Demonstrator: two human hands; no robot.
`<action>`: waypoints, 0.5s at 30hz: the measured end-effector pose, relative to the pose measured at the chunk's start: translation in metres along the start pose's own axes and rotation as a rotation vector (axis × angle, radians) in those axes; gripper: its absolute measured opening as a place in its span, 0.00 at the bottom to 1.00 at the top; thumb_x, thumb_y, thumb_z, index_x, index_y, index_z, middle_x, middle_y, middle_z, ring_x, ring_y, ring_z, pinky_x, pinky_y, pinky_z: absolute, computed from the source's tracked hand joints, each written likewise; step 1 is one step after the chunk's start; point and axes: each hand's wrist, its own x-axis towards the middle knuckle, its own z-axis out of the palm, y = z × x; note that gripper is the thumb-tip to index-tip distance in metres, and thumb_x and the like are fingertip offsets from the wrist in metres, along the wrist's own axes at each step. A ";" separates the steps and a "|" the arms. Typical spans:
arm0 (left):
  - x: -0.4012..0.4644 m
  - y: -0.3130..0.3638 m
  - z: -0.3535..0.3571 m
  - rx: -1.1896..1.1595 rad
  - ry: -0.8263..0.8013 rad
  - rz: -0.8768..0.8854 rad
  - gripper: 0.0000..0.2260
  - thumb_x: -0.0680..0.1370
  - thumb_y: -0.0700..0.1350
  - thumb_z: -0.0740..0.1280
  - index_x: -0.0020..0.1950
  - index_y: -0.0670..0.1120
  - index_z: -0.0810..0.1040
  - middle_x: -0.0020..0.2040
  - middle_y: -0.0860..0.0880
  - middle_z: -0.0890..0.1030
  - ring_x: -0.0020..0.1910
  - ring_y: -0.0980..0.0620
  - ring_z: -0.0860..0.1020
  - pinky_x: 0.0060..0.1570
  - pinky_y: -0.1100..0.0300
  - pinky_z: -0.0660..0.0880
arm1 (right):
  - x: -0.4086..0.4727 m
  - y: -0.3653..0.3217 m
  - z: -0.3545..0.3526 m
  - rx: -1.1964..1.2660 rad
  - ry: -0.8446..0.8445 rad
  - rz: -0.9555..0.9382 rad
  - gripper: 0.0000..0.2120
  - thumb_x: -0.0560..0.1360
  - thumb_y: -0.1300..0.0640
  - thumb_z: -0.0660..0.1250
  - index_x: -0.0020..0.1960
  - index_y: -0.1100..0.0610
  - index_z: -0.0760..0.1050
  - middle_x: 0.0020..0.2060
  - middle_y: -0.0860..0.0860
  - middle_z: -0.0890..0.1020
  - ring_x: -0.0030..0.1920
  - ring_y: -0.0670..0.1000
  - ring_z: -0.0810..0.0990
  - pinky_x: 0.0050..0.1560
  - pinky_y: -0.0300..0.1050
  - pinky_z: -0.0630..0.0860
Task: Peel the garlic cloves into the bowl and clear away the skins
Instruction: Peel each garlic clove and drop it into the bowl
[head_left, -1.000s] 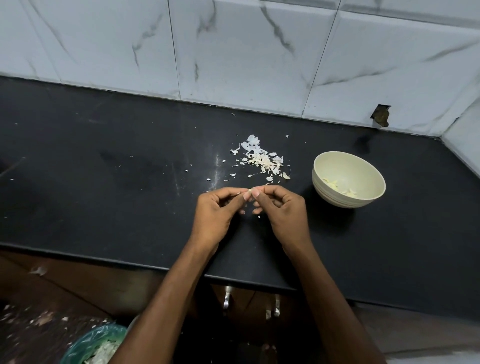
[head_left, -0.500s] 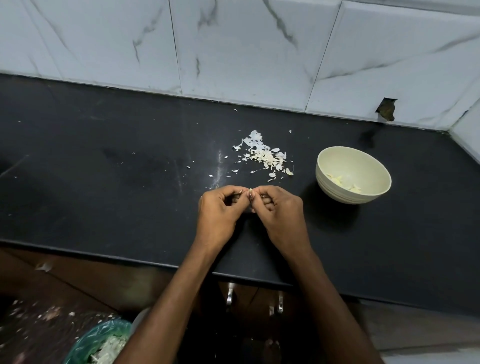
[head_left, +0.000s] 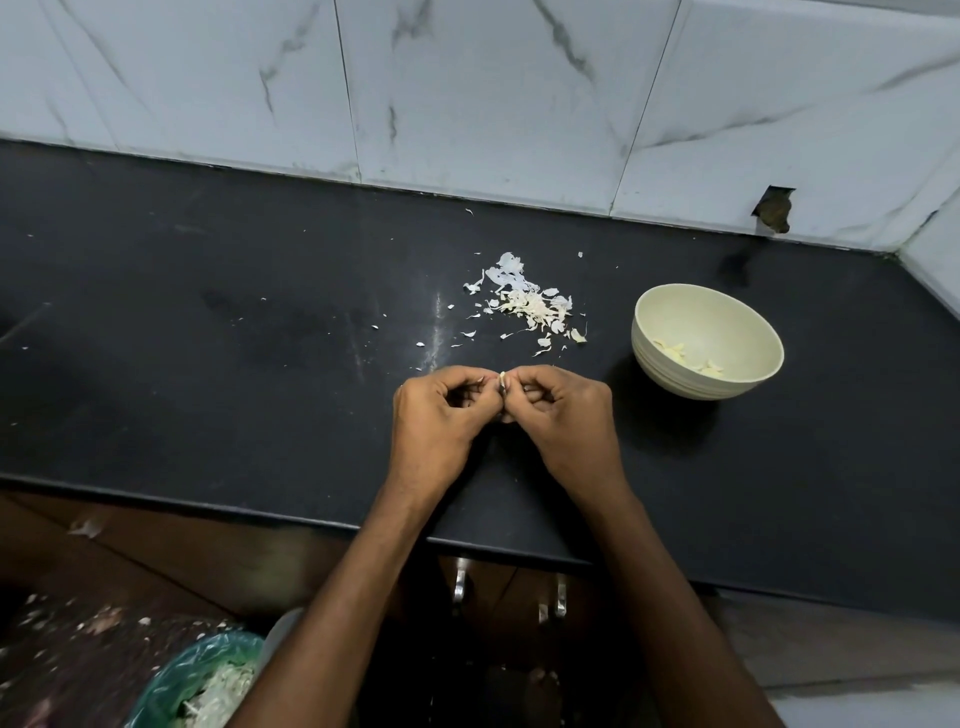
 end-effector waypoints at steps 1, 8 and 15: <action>0.000 -0.002 0.000 -0.019 -0.001 -0.013 0.09 0.76 0.38 0.76 0.45 0.53 0.87 0.40 0.51 0.88 0.41 0.47 0.87 0.47 0.45 0.85 | -0.001 -0.001 -0.001 0.008 -0.006 0.004 0.02 0.77 0.62 0.74 0.46 0.58 0.86 0.36 0.48 0.86 0.36 0.47 0.87 0.43 0.55 0.85; 0.000 0.004 0.000 -0.171 -0.048 -0.032 0.03 0.77 0.35 0.75 0.49 0.40 0.86 0.41 0.44 0.87 0.39 0.51 0.86 0.42 0.63 0.80 | -0.003 -0.008 -0.002 0.162 0.041 0.124 0.04 0.76 0.65 0.74 0.45 0.58 0.86 0.35 0.51 0.87 0.35 0.52 0.87 0.44 0.56 0.86; 0.001 0.008 0.002 -0.249 -0.059 -0.029 0.03 0.78 0.36 0.74 0.50 0.37 0.85 0.39 0.45 0.86 0.33 0.55 0.82 0.36 0.64 0.78 | -0.003 -0.007 0.000 0.123 0.078 0.092 0.02 0.77 0.62 0.75 0.47 0.57 0.86 0.36 0.47 0.87 0.36 0.46 0.87 0.41 0.41 0.82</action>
